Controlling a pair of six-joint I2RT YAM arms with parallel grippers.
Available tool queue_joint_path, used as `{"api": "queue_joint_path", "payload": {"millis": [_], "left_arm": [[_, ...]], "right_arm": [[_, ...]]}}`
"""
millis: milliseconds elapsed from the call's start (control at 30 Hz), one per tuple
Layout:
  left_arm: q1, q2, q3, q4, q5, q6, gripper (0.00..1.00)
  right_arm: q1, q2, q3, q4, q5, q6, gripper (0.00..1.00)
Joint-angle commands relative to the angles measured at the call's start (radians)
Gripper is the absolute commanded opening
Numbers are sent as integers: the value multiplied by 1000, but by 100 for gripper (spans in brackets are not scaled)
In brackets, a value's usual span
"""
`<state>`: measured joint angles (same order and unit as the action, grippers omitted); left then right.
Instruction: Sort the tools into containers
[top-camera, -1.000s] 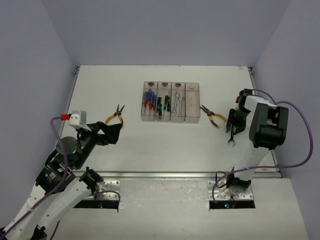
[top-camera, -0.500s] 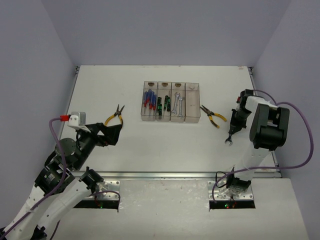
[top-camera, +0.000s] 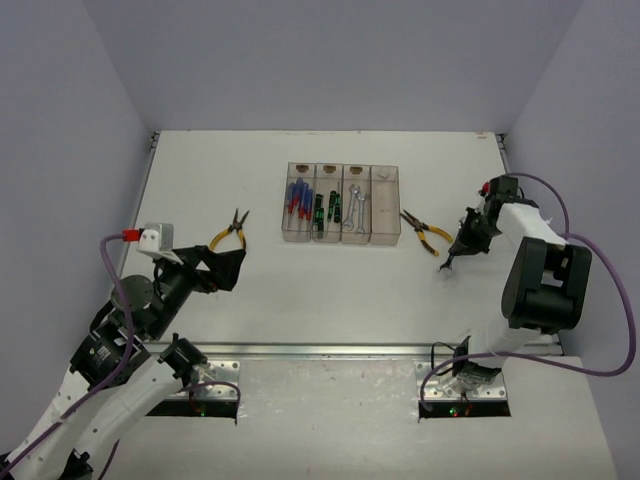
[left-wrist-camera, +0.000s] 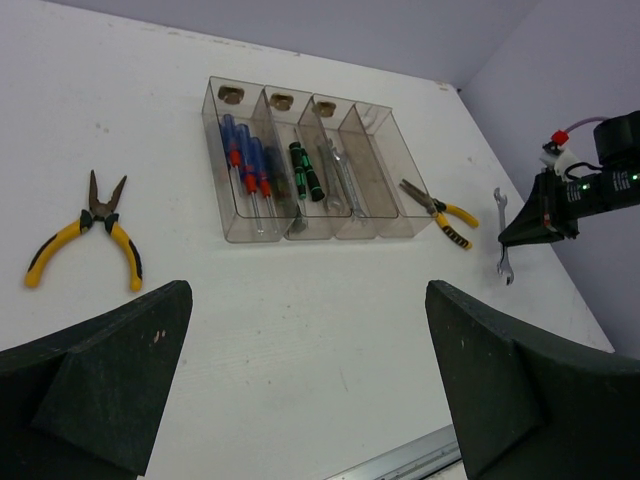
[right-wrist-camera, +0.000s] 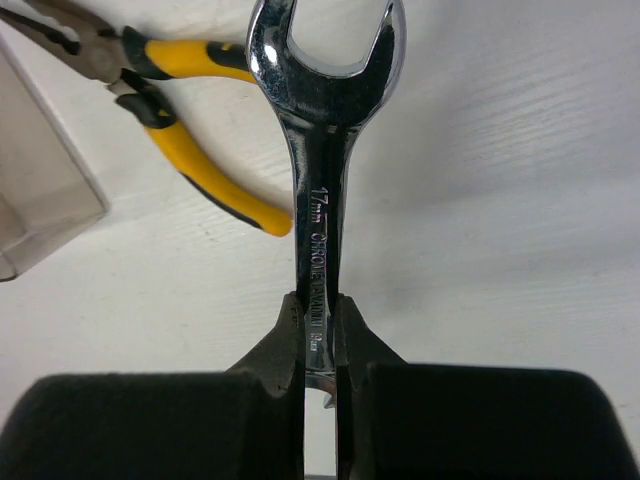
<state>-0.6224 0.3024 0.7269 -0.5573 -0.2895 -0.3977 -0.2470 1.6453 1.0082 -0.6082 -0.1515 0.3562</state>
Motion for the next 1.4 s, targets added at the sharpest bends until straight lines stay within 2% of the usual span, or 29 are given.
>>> {"api": "queue_joint_path", "payload": {"millis": [0, 100, 167, 333, 433, 700, 867, 967, 1033, 1133, 1233, 1267, 1367], "left_arm": [[-10, 28, 2, 43, 4, 7, 100], [-10, 35, 2, 43, 7, 8, 100], [-10, 38, 2, 43, 7, 8, 100], [-10, 49, 1, 42, 4, 7, 100], [-10, 54, 1, 42, 1, 6, 100], [-9, 66, 0, 43, 2, 5, 100], [-10, 81, 0, 45, 13, 8, 100], [-8, 84, 0, 48, 15, 10, 100], [-8, 83, 0, 47, 15, 10, 100], [-10, 80, 0, 46, 15, 10, 100], [-10, 80, 0, 47, 15, 10, 100], [-10, 80, 0, 47, 15, 10, 100], [-10, 77, 0, 47, 15, 10, 100]], "right_arm": [[9, -112, 34, 47, -153, 56, 0], [70, -136, 79, 38, -221, 67, 0], [168, -124, 151, 27, -236, 57, 0], [376, -10, 297, 29, -199, 102, 0], [444, 86, 391, 45, -187, 134, 0], [506, 346, 615, 69, -150, 223, 0], [538, 531, 846, -51, -120, 192, 0], [542, 582, 908, -81, -117, 195, 0], [542, 595, 921, -86, -105, 197, 10], [548, 601, 945, -120, -78, 185, 40], [552, 565, 949, -140, -72, 160, 62], [552, 534, 948, -152, -68, 144, 65], [549, 434, 899, -165, -22, 87, 66]]}}
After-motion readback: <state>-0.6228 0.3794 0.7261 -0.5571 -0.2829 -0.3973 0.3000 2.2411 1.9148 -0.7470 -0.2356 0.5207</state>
